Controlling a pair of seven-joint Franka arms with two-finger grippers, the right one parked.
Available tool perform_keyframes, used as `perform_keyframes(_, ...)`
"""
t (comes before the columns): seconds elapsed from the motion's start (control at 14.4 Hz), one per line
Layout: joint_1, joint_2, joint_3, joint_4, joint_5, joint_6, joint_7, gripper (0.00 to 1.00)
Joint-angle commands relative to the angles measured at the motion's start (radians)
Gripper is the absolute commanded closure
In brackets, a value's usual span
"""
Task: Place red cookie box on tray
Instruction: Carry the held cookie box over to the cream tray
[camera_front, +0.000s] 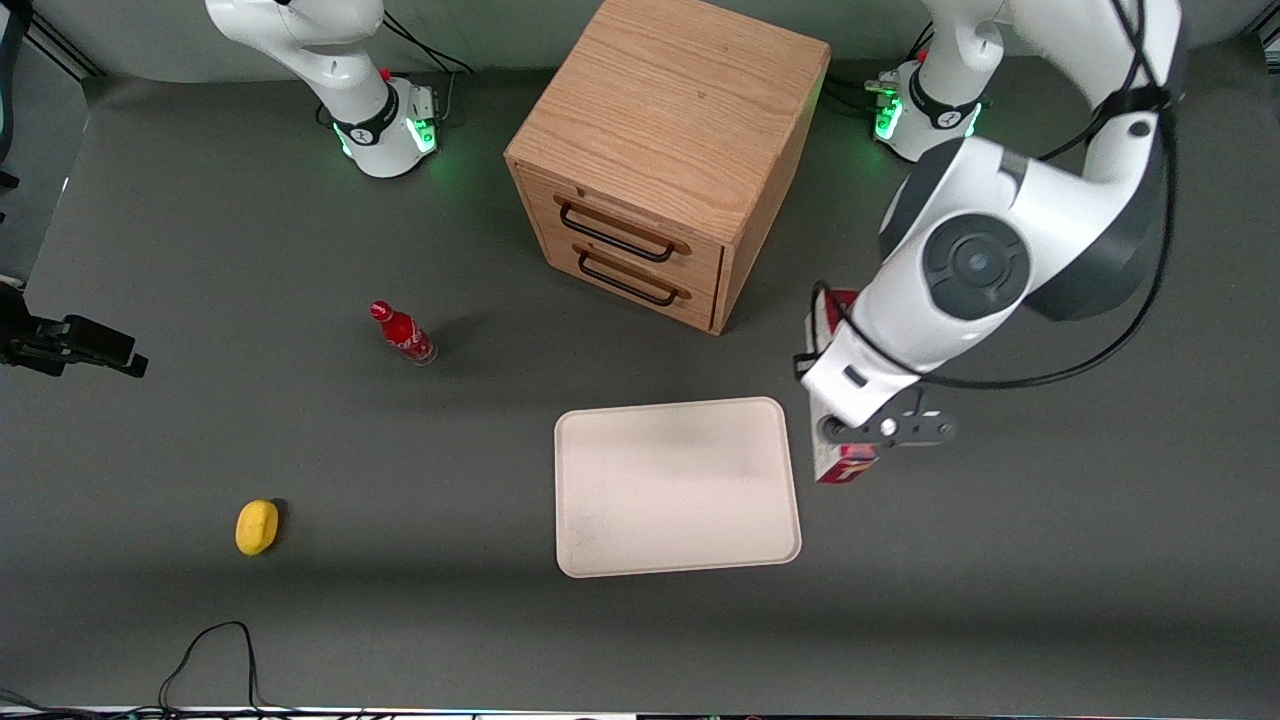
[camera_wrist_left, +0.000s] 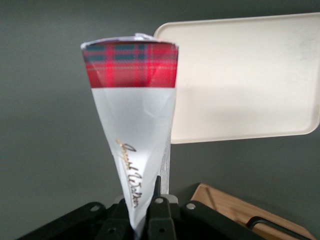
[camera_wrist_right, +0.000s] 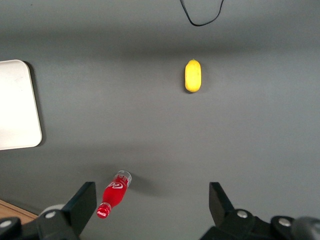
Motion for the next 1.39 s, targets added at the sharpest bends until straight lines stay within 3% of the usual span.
perform_keyframes(0.0,-0.07,0.184,0.015,0.227,0.022,-0.046,0.005,1.0)
perform_keyframes(0.35,-0.14,0.305,0.067,0.23,0.023,0.035,-0.064,1.0)
perform_keyframes(0.69,-0.151,0.316,0.081,0.042,0.034,0.282,-0.139,1.0)
perform_keyframes(1.11,-0.153,0.336,0.122,0.008,0.046,0.343,-0.125,1.0)
perform_keyframes(1.18,-0.153,0.336,0.126,0.0,0.046,0.354,-0.125,0.82)
perform_keyframes(1.25,-0.153,0.334,0.132,-0.012,0.046,0.373,-0.128,0.09)
perform_keyframes(1.32,-0.153,0.327,0.138,-0.027,0.045,0.399,-0.128,0.0)
